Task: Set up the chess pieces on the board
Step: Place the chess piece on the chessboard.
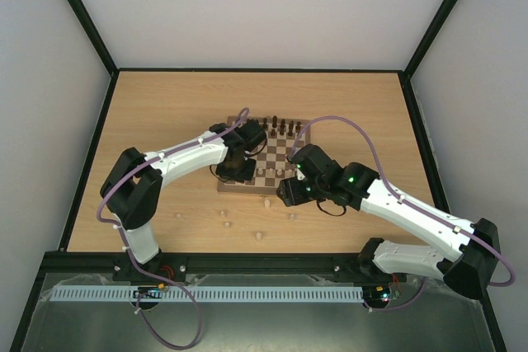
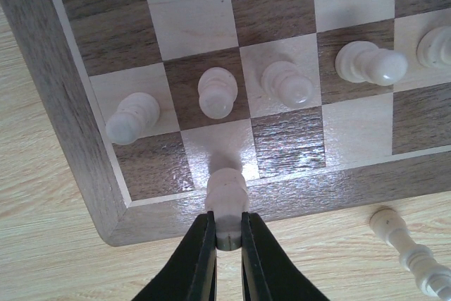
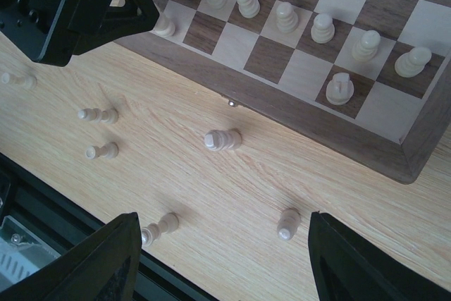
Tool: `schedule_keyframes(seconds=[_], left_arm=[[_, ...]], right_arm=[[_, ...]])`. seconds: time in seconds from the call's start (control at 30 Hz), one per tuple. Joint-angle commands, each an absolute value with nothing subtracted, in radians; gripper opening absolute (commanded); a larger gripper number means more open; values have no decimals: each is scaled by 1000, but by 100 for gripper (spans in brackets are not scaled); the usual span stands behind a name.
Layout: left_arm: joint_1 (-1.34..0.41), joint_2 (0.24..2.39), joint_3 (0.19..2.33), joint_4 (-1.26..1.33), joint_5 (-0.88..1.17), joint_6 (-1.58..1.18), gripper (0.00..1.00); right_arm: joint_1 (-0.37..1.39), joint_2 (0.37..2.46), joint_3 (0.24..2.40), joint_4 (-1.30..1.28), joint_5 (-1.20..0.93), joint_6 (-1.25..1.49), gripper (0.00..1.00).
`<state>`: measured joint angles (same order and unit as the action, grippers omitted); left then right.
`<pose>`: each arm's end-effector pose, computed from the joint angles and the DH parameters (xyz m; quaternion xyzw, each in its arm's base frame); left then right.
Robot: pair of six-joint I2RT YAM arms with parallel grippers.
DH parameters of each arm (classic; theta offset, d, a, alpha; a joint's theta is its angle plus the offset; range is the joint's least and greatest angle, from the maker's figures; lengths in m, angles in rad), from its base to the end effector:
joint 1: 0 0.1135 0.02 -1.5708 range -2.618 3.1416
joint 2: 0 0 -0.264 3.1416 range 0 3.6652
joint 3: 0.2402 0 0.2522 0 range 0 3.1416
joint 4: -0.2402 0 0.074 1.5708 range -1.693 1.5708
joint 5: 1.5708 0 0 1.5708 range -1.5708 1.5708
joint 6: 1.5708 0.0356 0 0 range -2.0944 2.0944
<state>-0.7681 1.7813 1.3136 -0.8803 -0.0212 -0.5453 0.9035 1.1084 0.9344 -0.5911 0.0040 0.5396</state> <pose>0.2487 -0.2392 0.2079 0.1093 0.9877 -0.0595 0.0945 0.1443 0.1829 0.2906 -0.1657 0.9049 0.2576 0.2956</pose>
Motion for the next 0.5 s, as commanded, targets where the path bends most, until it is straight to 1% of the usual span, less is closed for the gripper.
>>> schedule_keyframes(seconds=[0.0, 0.47], left_arm=[[-767, 1790, 1306, -866, -1, -535, 2], [-767, 1817, 1310, -867, -22, -540, 4]], right_arm=[[910, 1120, 952, -640, 14, 543, 65], [910, 1122, 936, -631, 14, 535, 65]])
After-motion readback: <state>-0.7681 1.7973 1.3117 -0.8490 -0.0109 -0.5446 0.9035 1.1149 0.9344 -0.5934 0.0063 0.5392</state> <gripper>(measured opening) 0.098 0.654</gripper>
